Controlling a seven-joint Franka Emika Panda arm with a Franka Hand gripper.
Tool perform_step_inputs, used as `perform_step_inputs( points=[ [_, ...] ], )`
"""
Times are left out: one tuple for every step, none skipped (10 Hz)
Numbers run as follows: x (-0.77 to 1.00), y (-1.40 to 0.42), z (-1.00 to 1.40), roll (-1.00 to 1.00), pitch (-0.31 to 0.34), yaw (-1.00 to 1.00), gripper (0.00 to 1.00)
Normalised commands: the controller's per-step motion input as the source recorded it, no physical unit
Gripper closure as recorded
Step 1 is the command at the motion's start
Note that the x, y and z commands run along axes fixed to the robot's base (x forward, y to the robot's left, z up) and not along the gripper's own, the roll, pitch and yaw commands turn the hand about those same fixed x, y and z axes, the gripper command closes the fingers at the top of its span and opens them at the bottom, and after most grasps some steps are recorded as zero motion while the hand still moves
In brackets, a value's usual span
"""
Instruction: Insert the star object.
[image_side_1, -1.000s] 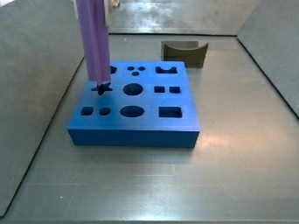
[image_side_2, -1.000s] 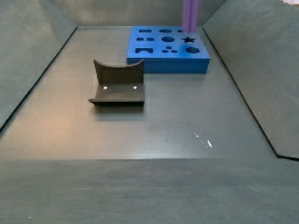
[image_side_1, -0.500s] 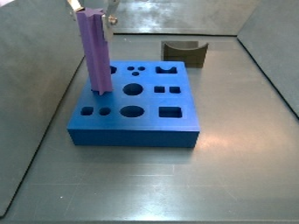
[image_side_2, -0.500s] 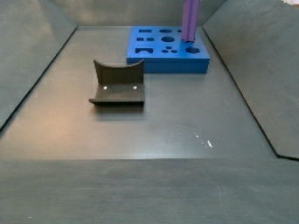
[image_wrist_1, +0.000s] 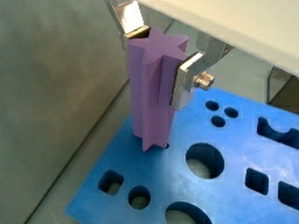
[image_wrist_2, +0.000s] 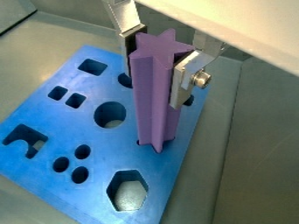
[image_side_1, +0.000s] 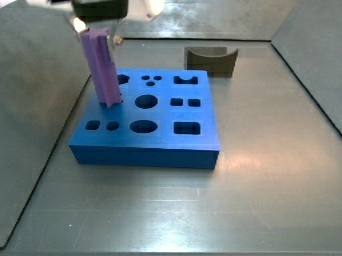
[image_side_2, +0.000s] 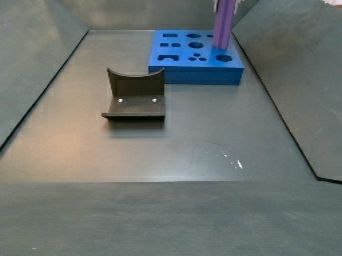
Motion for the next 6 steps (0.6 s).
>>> perform_step_inputs(
  points=[
    [0.0, 0.0, -0.54, 0.0, -0.353, 0.0, 1.0],
    [0.0, 0.0, -0.55, 0.0, -0.34, 0.0, 1.0],
    [0.0, 0.0, -0.55, 0.1, -0.319, 0.27, 1.0],
    [-0.13, -0.13, -0.43, 0.06, -0.349, 0.2, 1.0],
    [-0.08, 0.0, -0.08, 0.0, -0.14, 0.0, 1.0],
    [0.0, 0.0, 0.0, 0.0, -0.019, 0.0, 1.0]
  ],
)
